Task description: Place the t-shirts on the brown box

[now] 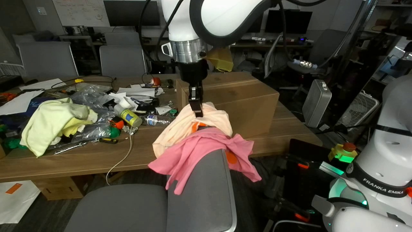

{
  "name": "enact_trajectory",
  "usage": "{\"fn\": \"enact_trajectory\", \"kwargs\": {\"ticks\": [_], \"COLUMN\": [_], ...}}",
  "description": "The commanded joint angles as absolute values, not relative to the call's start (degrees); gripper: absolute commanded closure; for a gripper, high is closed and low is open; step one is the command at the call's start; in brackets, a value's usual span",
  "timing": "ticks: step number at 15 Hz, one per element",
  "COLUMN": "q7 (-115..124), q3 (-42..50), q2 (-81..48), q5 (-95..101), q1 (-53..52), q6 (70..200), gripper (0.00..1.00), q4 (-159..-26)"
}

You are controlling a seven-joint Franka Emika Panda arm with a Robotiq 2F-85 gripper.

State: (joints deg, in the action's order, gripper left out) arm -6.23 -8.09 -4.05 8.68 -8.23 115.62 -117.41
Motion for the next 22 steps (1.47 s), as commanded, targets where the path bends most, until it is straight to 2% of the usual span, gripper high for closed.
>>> {"fn": "enact_trajectory", "kwargs": {"ticks": [1, 2, 4, 9, 17, 22], "q7": [-4.55, -4.31, -3.6, -0.94, 0.35, 1.7], "q3": [-7.92, -7.87, -7.77, -7.42, -6.04, -5.22], "q2": [-4.35, -4.26, -3.99, -2.92, -1.53, -2.32], "q5": [10.22, 10.26, 10.65, 13.14, 12.43, 13.33], "q1": [-8.3, -8.28, -8.26, -8.19, -6.64, -5.79], "q6": [114.29, 114.3, 114.3, 112.06, 101.69, 97.44], "gripper": [0.91, 0.93, 0.89, 0.89, 0.88, 0.84], "q4": [-115.71, -115.66, -115.63, -113.68, -103.07, -97.88]}}
